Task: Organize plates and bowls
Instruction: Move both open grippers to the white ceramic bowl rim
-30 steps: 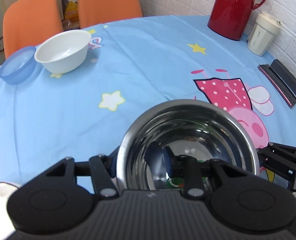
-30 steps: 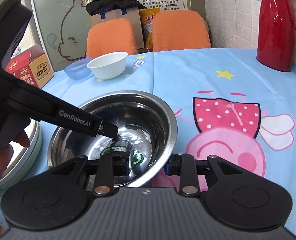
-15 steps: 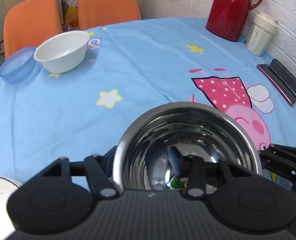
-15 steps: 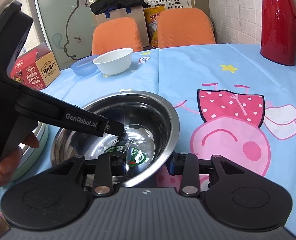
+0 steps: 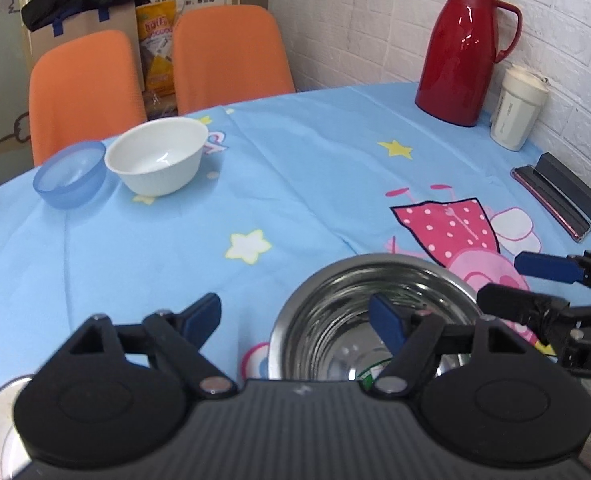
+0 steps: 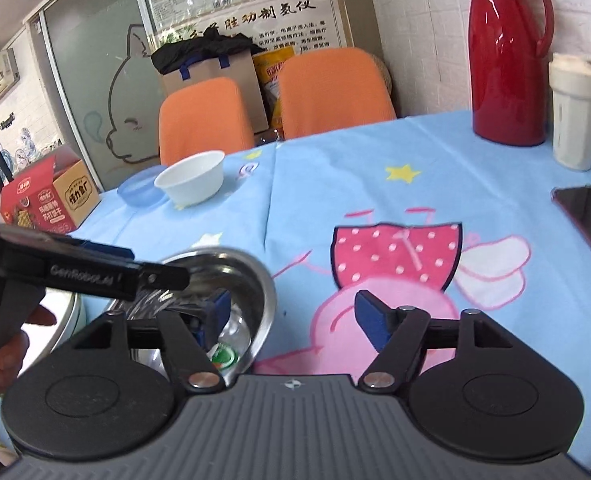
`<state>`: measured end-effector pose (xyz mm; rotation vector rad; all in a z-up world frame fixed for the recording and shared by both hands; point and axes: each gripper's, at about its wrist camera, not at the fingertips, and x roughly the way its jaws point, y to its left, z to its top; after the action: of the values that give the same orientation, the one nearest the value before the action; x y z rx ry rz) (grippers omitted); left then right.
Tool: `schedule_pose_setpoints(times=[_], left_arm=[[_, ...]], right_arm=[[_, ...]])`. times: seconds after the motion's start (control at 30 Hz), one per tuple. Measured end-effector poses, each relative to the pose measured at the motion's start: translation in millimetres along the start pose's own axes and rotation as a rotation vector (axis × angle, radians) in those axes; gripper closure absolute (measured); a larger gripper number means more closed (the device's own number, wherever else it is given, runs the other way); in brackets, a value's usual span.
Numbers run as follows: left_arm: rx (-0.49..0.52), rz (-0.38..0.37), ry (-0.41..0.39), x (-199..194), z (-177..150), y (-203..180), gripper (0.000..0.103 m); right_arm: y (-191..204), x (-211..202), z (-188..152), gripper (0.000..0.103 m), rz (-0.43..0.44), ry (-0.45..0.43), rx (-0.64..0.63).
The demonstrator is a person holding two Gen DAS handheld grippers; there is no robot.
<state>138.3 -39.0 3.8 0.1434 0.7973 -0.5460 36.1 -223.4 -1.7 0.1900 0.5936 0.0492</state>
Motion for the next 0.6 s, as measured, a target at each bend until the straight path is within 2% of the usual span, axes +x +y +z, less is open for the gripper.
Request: schedule_pose_setpoints(times=[0.13,0.37,0.47,0.6], left_arm=[[-0.009,0.019,-0.009,-11,-2,20,0.027],[-0.05,0.129,-0.018,-22,10,81,0.027],[-0.07,0.164,-0.049,-24,30,108,0.027],[-0.055,0.17,-0.112,-14,72,134,0.026]], right_arm=[[2,5,18,0.0,0.013,-0.019,-0.033],[20,29,57,0.0,0.049,-0.049,-0.119],[34,48,74,0.0,0.087,-0.04,-0.159],[55,81,99,0.0,0.134,-0.007,-0.23]])
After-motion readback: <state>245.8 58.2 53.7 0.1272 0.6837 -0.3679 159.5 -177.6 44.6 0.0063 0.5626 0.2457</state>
